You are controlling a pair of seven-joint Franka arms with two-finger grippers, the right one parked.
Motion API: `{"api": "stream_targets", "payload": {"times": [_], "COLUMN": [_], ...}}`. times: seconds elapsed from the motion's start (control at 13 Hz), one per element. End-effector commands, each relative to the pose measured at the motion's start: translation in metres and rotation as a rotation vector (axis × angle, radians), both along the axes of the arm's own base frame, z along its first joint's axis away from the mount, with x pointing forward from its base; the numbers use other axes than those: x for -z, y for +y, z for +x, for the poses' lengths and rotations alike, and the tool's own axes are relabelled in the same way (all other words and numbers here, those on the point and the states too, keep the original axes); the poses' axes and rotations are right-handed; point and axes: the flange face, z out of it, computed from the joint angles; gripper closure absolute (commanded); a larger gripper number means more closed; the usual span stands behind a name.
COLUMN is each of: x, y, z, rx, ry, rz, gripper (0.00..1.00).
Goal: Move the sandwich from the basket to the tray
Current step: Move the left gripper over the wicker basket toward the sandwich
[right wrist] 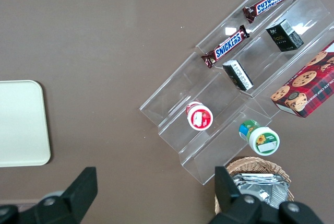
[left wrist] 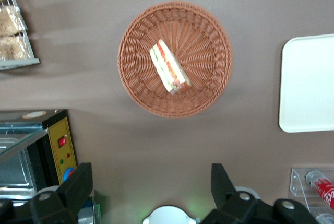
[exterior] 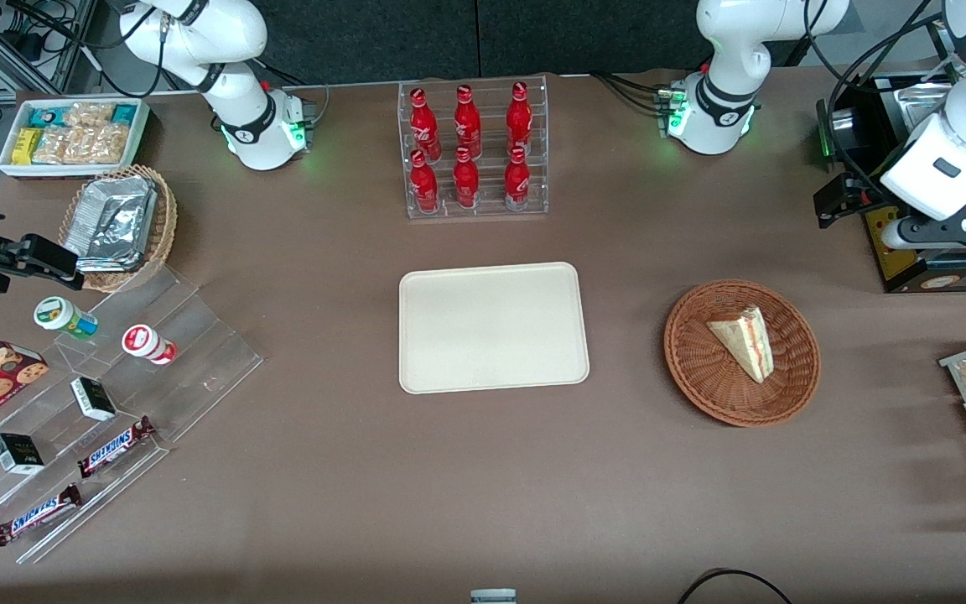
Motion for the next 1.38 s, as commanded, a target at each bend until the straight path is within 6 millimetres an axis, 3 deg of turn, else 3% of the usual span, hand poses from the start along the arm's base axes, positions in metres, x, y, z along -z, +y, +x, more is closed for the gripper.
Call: {"api": "stream_targets", "payload": {"times": [0.0,0.23,0.69,1.08,1.31], "x": [-0.002,0.026,0.124,0.191,0.230], "y": [-0.002,-0.004,-0.003,0.014,0.015], "z": [-0.004,0.005,0.008,0.010,0.017], "rx": [0.015,0.015,0.012,-0.035,-0.192], "ry": [0.015,-0.014,-0.034,-0.082,-0.098], "rz": [-0.025,-0.051,-0.065,-0.073,-0.068], "gripper": [0.00,0.00,0.00,0.00,0.00]}}
